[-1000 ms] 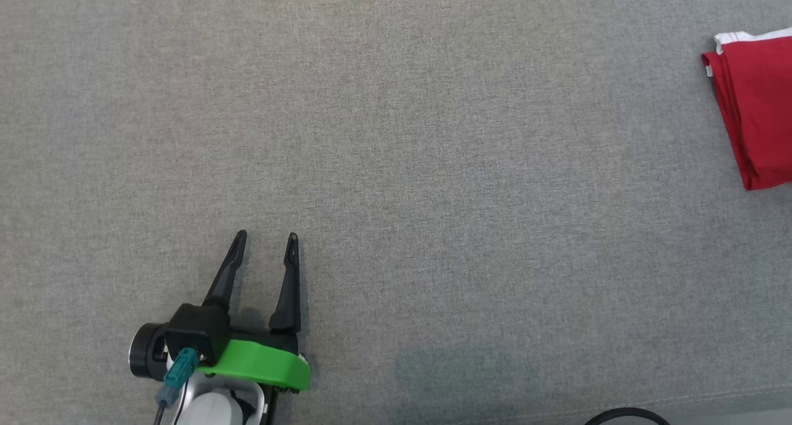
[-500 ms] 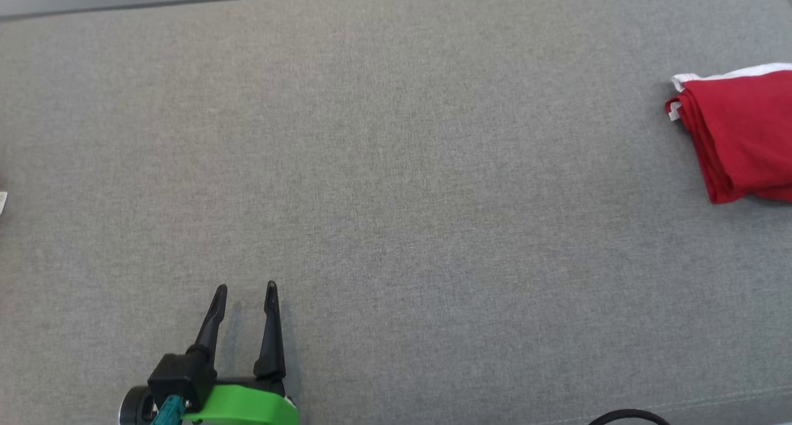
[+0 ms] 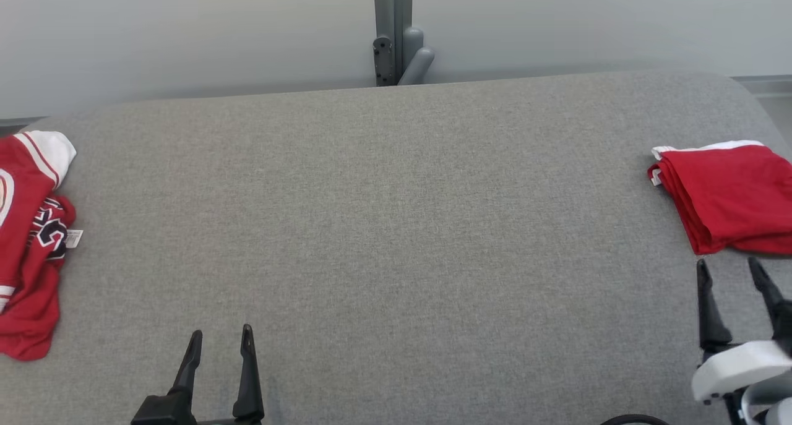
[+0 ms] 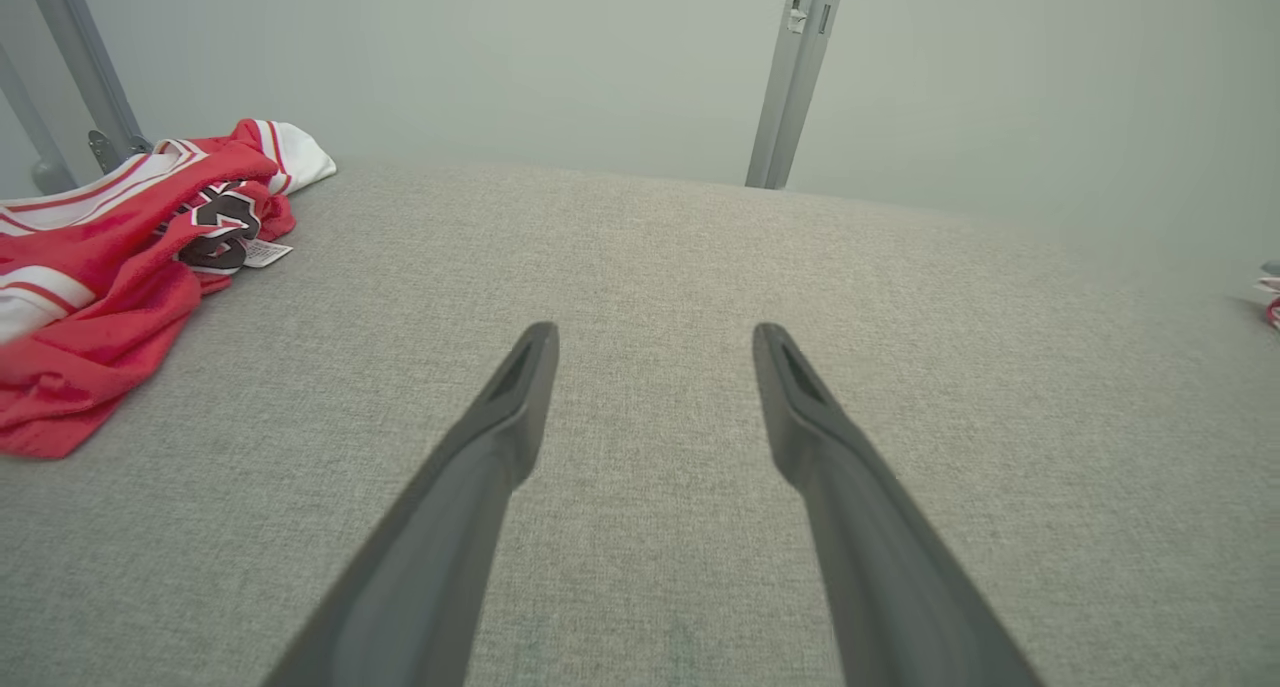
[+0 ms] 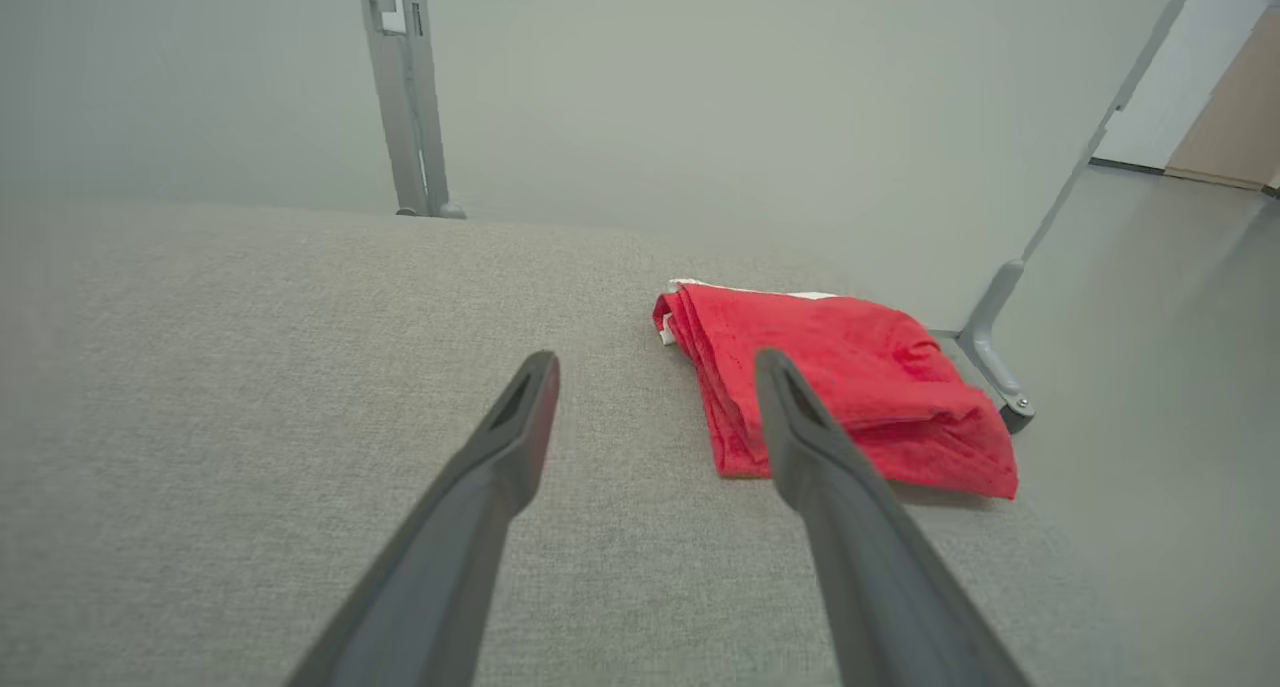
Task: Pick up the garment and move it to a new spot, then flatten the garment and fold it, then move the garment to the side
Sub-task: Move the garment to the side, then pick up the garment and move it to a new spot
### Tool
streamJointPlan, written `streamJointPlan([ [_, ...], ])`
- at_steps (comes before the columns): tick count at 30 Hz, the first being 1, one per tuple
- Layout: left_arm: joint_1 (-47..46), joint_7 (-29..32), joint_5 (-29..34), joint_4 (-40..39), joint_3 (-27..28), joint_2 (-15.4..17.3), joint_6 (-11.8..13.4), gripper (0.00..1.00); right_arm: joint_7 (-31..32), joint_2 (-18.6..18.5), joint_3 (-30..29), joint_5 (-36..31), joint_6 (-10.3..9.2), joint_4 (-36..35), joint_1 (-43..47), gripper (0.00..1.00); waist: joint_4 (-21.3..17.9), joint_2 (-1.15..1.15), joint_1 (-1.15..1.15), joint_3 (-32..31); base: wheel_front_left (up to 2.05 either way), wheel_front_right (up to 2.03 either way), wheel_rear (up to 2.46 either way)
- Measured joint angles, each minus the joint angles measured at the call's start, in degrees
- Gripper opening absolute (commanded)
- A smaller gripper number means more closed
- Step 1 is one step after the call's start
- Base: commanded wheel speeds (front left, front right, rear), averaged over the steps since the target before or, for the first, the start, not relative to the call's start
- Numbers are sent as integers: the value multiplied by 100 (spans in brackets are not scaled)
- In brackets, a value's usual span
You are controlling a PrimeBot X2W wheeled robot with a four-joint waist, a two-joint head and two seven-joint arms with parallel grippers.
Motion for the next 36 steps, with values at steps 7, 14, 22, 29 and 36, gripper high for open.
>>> streamJointPlan([
  [7,-40,0,110,99,75,-2,-55,100,-8,845,266,-243,1,-558,712,100,86,0,0,-185,0,0,0],
  [14,-98,0,193,316,254,-3,-363,100,-9,1226,268,-327,1,-778,957,100,73,1,0,-153,0,0,0],
  [22,-99,0,272,427,332,-2,-735,100,-9,1335,202,-369,1,-833,933,100,109,2,0,-119,0,0,0],
  [29,-108,0,257,466,325,-2,-787,100,-9,1350,181,-388,0,-871,907,100,164,2,0,-108,0,0,0],
  [36,-131,0,252,514,323,-2,-797,100,-9,1352,165,-391,1,-883,907,100,198,2,0,-109,0,0,0],
])
